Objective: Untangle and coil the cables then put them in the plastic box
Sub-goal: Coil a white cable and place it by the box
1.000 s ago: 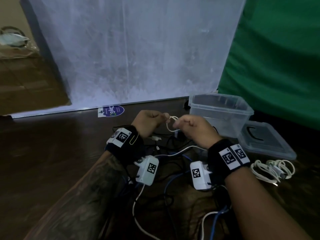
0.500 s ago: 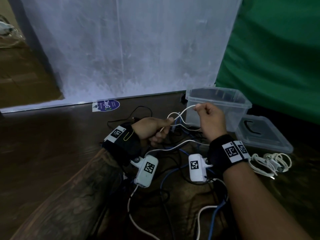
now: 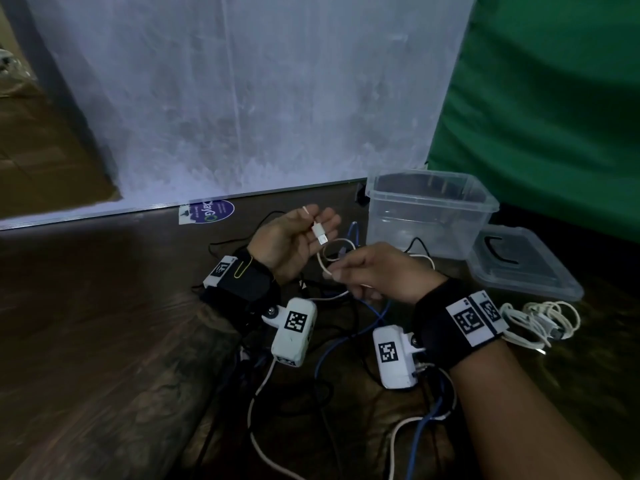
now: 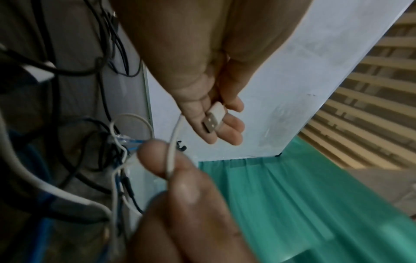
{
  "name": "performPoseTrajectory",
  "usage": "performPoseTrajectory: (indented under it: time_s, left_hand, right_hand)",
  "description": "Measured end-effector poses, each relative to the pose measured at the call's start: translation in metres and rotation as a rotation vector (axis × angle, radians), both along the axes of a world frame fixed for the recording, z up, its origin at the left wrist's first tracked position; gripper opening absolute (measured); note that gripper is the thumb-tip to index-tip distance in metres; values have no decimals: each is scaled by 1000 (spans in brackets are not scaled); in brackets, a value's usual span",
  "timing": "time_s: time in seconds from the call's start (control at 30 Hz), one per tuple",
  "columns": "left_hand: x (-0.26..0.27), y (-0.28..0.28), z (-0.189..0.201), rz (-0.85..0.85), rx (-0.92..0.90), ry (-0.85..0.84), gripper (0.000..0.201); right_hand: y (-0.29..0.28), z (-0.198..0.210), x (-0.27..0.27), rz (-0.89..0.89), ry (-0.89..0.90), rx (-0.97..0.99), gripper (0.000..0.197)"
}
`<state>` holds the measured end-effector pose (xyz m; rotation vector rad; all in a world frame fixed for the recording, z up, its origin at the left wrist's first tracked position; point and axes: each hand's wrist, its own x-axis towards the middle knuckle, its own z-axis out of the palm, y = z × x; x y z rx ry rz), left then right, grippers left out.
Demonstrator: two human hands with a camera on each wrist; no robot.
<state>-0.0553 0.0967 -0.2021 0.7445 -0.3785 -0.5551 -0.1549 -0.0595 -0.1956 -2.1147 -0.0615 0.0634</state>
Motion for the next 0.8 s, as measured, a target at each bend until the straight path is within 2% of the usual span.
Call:
performPoseTrajectory:
  time_s: [0.13,0.2,0.27,0.4,0.57,0.7,0.8]
  left_hand:
    - [-5,-7,-7,98,176,-107,20]
    - [-9,-9,-8,85,338,-224,20]
    - [-15,-11,-7,29,416,-311,24]
    - [-27,-18,-2,-132,389,-285,26]
    - [-31,-18,-5,-327,399,-285,19]
    - [-32,-14,-3,-446,284,-195,17]
    - [-26,-11,1,-389,79,-105,21]
  right_hand:
    - [5,5,-3,42,-56,-33,17]
    - [5,8,-4,11,-182,-13,17]
    - [3,10,-4,-50,-308,28,12]
    - [-7,3,1,-139,-457,135,11]
    - [-15,-1,3,-204,-508,372,9]
    - [-24,-10,8,-320,-408,380,6]
    - [-23,-16,10,-292,-225,307,17]
